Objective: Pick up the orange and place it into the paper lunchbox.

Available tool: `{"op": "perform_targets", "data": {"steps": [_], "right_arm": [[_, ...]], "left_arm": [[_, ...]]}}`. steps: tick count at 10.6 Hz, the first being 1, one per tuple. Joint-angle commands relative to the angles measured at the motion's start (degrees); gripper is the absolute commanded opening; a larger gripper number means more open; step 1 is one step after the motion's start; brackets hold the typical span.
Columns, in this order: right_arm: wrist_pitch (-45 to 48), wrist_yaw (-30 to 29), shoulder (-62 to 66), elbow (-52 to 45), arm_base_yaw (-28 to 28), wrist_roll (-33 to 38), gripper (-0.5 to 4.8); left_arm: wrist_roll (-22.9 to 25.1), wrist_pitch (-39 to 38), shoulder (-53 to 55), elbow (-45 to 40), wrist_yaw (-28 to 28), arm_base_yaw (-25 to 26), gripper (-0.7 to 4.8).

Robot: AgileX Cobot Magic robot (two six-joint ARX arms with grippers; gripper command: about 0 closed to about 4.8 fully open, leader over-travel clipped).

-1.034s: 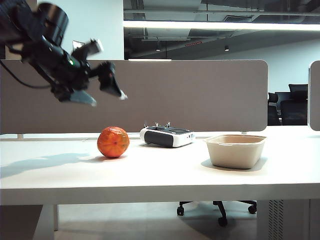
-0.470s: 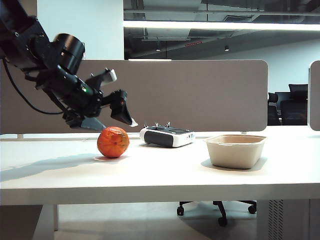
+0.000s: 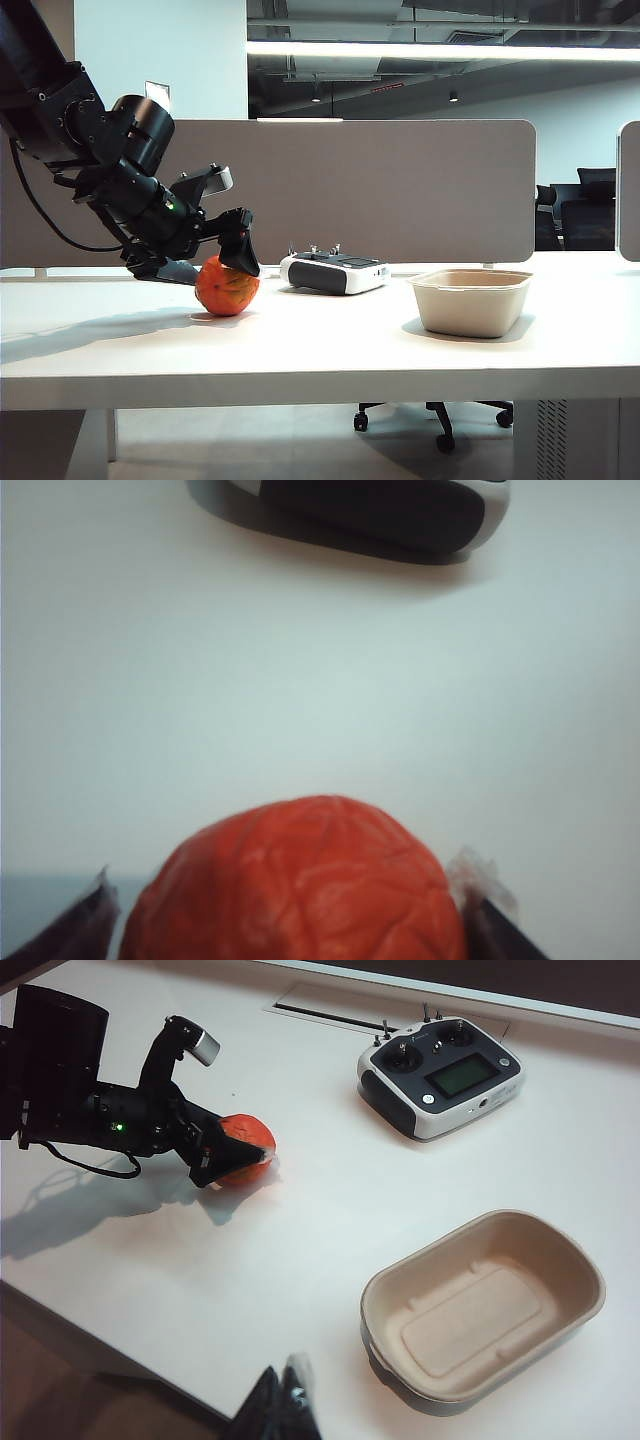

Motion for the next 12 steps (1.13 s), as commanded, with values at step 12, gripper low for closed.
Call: {"op": "perform_targets", "data": {"steps": [12], "right_arm": [[-6.1, 0.3, -0.2, 0.3, 0.0, 0.0, -0.05]], "left_arm": [[0.6, -3.7, -4.6, 5.2, 6.7, -0.7, 3.71]]}}
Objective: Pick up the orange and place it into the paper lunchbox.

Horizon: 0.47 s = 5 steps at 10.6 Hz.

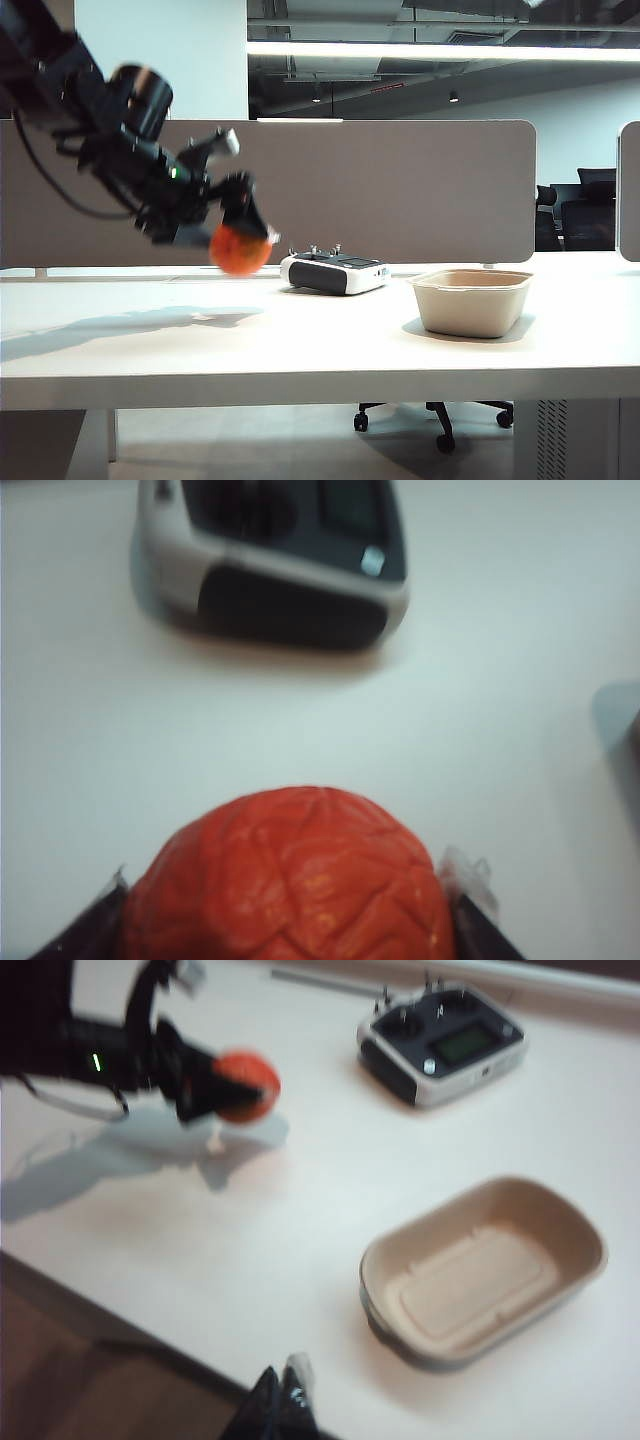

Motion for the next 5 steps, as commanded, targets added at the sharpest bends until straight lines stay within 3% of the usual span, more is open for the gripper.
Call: {"op": "perform_targets", "data": {"steps": [1, 4, 5], "right_arm": [[-5.4, 0.3, -0.2, 1.2, 0.1, 0.0, -0.05], [-11.2, 5.3, -0.2, 3.5, 0.0, 0.0, -0.05], [-13.9, 5.6, -0.2, 4.9, 0.0, 0.0, -0.05]], "left_arm": [[-0.6, -6.1, -2.4, 6.5, 4.3, -1.9, 3.71], [-2.3, -10.9, -2.6, 14.6, 4.3, -7.7, 3.71], [-2.3, -10.9, -2.6, 17.3, 0.5, -13.2, 3.71]]}}
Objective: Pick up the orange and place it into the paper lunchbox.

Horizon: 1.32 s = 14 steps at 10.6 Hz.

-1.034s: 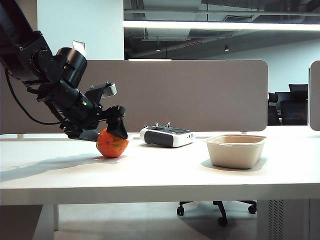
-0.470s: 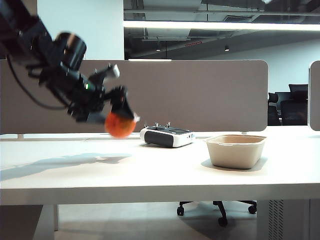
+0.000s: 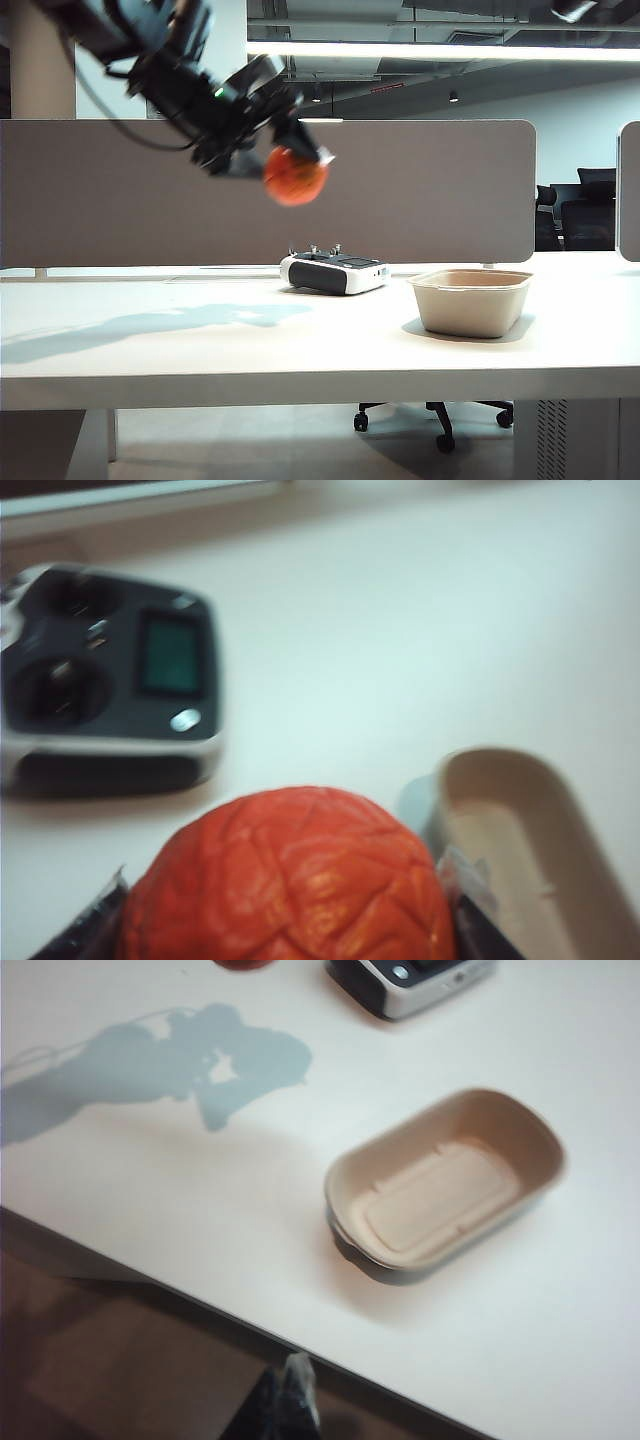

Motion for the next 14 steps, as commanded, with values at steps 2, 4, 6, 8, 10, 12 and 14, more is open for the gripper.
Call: {"op": "perform_targets", "data": {"steps": [2, 4, 6, 8, 10, 12, 14], "right_arm": [[-4.5, 2.0, -1.3, 2.8, 0.0, 0.0, -0.05], [-6.0, 2.0, -1.7, 2.8, 0.0, 0.0, -0.05], [-8.9, 2.0, -2.0, 2.8, 0.0, 0.0, -0.05], [-8.8, 2.0, -2.0, 2.8, 0.0, 0.0, -0.05], [-8.9, 2.0, -2.0, 2.8, 0.0, 0.0, -0.05], [-8.9, 2.0, -2.0, 2.8, 0.0, 0.0, -0.05], [-8.9, 2.0, -1.9, 2.8, 0.0, 0.0, -0.05]], "left_arm": [[-0.4, 3.0, 0.8, 4.3, -7.2, -14.1, 3.71], [-0.5, 4.9, 2.2, 4.3, -7.2, -15.4, 3.71], [-2.9, 8.5, 9.4, 4.5, -7.6, -17.3, 3.71], [-4.7, 9.7, 11.0, 4.7, -7.8, -17.9, 3.71], [-6.0, 13.0, 14.7, 6.1, -8.0, -18.8, 3.71], [-6.0, 13.2, 15.5, 6.1, -8.7, -19.4, 3.71], [-5.8, 13.9, 16.2, 6.1, -9.3, -20.0, 3.71]]}}
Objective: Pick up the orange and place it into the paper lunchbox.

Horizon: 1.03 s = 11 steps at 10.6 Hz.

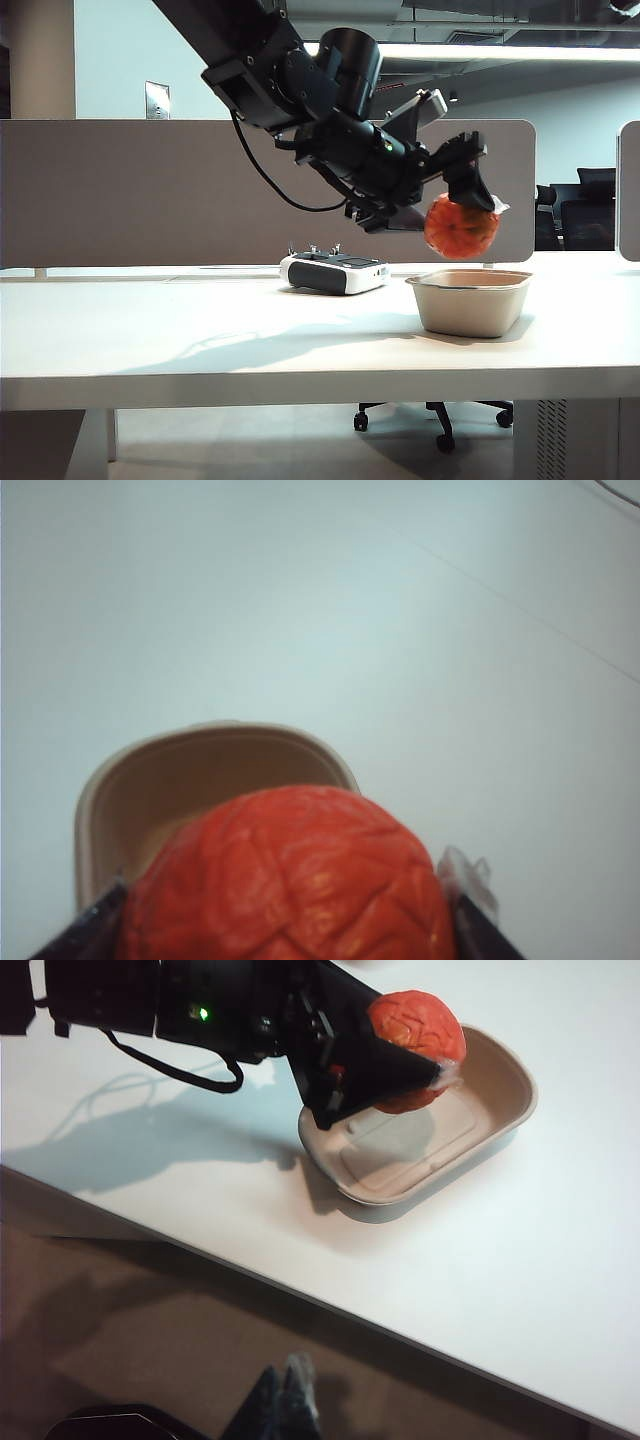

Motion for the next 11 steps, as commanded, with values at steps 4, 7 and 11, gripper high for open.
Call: {"op": "perform_targets", "data": {"steps": [4, 7, 11], "right_arm": [[0.6, -0.1, -0.1, 0.4, 0.0, 0.0, -0.05], [0.5, -0.1, -0.1, 0.4, 0.0, 0.0, -0.05], [0.6, 0.1, -0.1, 0.4, 0.0, 0.0, -0.05]], "left_arm": [[1.3, 2.8, 3.1, 0.3, -3.2, -1.9, 3.71], [1.3, 2.8, 3.1, 0.3, -3.3, -1.9, 4.79], [6.2, -2.0, -0.2, 0.3, -3.3, -1.8, 0.79]]}}
